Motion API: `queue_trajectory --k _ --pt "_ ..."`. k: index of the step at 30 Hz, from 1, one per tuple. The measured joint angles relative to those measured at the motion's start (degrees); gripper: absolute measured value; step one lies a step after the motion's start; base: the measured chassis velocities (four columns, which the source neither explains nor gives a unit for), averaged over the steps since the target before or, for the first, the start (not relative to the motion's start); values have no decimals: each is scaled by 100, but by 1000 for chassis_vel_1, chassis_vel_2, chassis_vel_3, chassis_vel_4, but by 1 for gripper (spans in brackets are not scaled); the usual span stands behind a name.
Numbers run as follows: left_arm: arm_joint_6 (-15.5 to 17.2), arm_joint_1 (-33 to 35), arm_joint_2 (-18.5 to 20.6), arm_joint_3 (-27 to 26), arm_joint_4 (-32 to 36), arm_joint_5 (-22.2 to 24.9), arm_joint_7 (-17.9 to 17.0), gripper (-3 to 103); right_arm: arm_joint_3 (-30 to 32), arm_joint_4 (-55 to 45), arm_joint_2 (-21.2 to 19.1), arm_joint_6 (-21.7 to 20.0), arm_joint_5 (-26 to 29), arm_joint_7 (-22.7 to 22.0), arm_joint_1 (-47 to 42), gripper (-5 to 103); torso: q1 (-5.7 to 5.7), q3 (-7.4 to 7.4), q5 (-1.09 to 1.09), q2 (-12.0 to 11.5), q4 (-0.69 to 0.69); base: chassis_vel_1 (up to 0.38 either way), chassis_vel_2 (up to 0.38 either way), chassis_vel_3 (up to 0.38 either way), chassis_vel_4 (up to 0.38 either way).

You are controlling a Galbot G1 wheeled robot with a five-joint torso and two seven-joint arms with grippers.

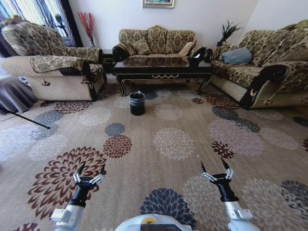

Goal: Move to the front of the table and pick up the trash from the floor, then place it into the trash bin.

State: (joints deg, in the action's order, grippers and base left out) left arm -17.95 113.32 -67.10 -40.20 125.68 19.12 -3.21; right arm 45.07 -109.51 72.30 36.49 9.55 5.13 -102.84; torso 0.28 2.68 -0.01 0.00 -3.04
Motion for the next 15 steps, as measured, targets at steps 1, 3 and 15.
queue_trajectory --k 1,3,15 --pt "0 0 0 0 0 0 0 100 0 0 0 0 0 0 0 100 0 0 1 0 0 0 0 0 0" --pt "0 0 0 0 0 0 0 100 0 0 0 0 0 0 0 100 0 0 2 0 0 0 0 0 0" --pt "0 0 0 0 0 0 0 100 0 0 0 0 0 0 0 100 21 29 1 51 0 0 0 0 0"
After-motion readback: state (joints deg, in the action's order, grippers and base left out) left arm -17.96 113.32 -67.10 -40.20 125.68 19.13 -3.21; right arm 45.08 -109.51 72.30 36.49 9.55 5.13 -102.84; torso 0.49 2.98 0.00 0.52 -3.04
